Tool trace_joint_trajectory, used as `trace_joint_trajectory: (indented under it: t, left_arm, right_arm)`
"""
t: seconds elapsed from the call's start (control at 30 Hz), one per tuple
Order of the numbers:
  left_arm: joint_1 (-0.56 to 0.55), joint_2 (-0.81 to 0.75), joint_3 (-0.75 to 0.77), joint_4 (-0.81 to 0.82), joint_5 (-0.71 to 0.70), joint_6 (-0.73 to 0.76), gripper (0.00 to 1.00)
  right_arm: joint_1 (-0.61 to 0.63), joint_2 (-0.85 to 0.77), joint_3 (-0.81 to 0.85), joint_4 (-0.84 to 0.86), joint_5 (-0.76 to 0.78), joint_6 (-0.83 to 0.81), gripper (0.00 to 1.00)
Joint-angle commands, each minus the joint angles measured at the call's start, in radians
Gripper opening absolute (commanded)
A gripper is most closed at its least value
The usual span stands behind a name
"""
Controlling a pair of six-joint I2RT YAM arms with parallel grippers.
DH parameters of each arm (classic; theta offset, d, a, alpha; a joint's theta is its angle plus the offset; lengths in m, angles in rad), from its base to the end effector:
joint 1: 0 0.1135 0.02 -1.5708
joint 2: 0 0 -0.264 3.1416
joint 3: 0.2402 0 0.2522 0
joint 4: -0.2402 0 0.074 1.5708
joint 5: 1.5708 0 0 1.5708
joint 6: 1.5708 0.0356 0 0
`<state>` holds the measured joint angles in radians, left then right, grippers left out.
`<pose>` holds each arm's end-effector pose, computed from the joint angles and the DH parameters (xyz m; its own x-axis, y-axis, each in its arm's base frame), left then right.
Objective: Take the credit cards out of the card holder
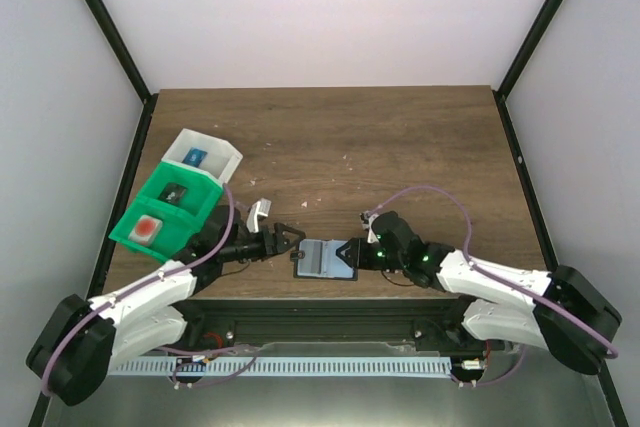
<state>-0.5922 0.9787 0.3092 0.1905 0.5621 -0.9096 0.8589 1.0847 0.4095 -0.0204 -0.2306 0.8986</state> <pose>0.1507 -0.1242 0.1796 -0.9173 -0.1877 -0.3511 0.2292 0.4720 -0.8513 0.1302 0.1634 0.1710 -0.9271 0.0916 -0.3634 -0.2028 0.6930 0.6919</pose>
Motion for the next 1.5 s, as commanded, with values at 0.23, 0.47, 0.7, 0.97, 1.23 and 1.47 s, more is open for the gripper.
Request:
trace_joint_trajectory:
  t: [0.23,0.47,0.7,0.97,1.23,1.47]
  left_arm:
    - [-0.05,0.121,-0.014,0.204,-0.006,-0.084,0.67]
    - [-0.185,0.262,0.028,0.271,-0.087,-0.114,0.73]
    - [-0.206,0.432,0.078,0.327,-0.09,-0.109,0.79]
    - [-0.208,0.453,0.129,0.136,-0.208,-0.012,0.83]
    - [-0.207,0.362,0.123,-0.013,-0.314,0.015,0.86]
    - [-0.208,0.313,0.144,-0.123,-0.375,0.021,0.89]
  right_arm:
    - [-0.002,0.105,-0.026,0.135,-0.009,0.0,0.29]
    - [-0.001,0.151,-0.066,0.15,0.033,-0.008,0.25]
    - [-0.001,0.149,-0.115,0.186,0.033,0.002,0.24]
    - [-0.002,0.138,-0.146,0.187,0.045,0.0,0.23]
    - [-0.001,0.124,-0.166,0.198,0.043,0.007,0.23]
    - [-0.002,0.085,-0.146,0.151,0.045,-0.003,0.23]
